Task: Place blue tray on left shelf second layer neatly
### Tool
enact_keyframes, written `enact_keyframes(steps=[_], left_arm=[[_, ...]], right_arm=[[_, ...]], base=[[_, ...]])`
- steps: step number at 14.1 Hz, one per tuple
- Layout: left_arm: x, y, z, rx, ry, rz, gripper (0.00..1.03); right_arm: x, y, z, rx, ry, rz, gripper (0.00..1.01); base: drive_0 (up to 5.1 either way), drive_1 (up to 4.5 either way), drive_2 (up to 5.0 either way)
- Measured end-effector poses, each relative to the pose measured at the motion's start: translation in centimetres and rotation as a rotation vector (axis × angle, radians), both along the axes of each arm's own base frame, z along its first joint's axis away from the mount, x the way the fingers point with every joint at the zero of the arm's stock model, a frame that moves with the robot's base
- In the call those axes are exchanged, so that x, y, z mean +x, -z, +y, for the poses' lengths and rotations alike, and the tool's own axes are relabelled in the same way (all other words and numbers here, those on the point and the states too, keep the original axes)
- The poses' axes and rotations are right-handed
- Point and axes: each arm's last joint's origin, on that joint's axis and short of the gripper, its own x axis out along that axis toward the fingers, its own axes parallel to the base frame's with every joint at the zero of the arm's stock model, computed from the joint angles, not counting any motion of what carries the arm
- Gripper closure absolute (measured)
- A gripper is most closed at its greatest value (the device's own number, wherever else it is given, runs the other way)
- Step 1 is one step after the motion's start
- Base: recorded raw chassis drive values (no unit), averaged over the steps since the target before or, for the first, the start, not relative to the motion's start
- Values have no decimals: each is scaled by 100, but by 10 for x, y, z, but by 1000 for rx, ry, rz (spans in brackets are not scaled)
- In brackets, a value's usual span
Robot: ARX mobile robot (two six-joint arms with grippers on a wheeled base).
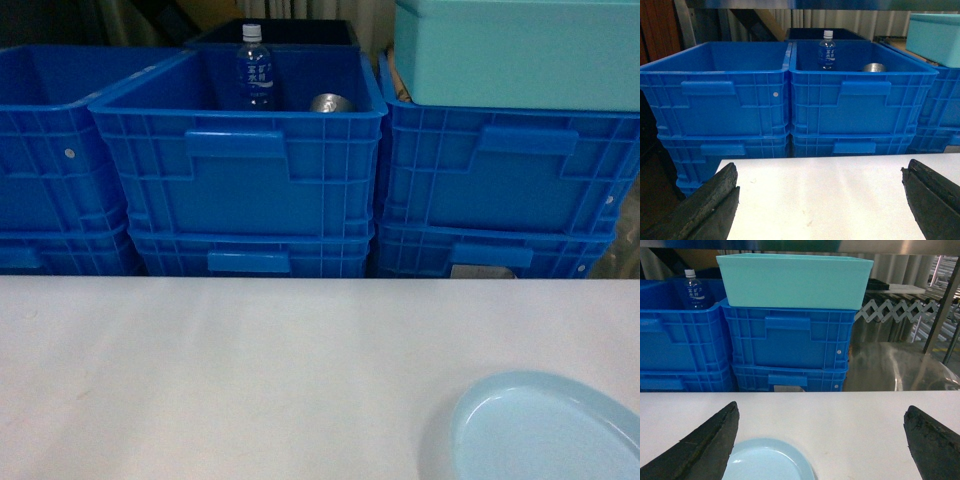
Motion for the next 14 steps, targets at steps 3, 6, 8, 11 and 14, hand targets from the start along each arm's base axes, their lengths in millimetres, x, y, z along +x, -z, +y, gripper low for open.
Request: enact_keyframes(steps=[3,6,8,11,14], left_arm=[[0,0,0,0,0,0,5],[0,0,0,0,0,0,5],[0,0,0,0,0,0,5],[0,0,0,0,0,0,5],[0,0,0,0,0,0,5]], right_arm=[[0,0,0,0,0,0,3],[0,0,0,0,0,0,3],[0,0,0,0,0,0,3],[0,0,0,0,0,0,3],[0,0,0,0,0,0,3]], base=[[0,0,0],[0,0,0],[0,0,0],[0,0,0],[0,0,0]])
